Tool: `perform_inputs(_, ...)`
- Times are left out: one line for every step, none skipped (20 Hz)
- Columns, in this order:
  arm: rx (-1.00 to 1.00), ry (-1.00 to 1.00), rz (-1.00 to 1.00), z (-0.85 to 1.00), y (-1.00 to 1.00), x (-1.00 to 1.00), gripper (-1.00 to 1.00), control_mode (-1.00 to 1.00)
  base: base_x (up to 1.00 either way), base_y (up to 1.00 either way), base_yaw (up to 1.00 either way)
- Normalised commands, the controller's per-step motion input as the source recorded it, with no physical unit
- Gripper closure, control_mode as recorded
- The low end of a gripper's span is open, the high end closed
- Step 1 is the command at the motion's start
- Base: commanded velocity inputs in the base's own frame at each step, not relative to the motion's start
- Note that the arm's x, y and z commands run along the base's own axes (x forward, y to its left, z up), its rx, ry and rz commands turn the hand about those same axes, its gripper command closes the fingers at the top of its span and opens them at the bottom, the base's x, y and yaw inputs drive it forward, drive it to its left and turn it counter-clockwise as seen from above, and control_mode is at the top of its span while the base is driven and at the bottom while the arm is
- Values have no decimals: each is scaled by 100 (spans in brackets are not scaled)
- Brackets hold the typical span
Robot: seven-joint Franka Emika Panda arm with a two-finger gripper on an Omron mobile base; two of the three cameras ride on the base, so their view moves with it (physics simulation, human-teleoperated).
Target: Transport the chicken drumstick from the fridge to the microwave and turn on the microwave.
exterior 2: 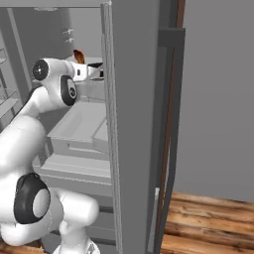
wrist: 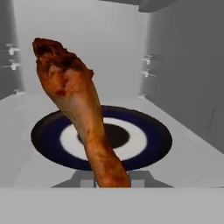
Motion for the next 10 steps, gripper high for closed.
perform_inputs(19, -5, -8, 24, 0, -100, 100, -100, 0, 0, 0)
perform_inputs(20, -5, -7, 21, 0, -100, 100, -100, 0, 0, 0)
perform_inputs(19, -6, -6, 14, -6, -100, 100, -100, 0, 0, 0)
perform_inputs(17, -9, -5, 9, -9, -100, 100, -100, 0, 0, 0)
perform_inputs(14, -12, -3, 4, -11, -100, 100, -100, 0, 0, 0)
perform_inputs(11, -9, -1, 0, -9, -100, 100, -100, 0, 0, 0)
perform_inputs(10, -5, -1, 0, -12, -100, 100, -100, 0, 0, 0)
perform_inputs(9, -2, -1, -12, -16, -100, 100, -100, 0, 0, 0)
perform_inputs(7, 0, 0, -24, -16, -99, 100, -100, 0, 0, 0)
perform_inputs(4, 0, 0, -33, -13, -91, 100, -100, 0, 0, 0)
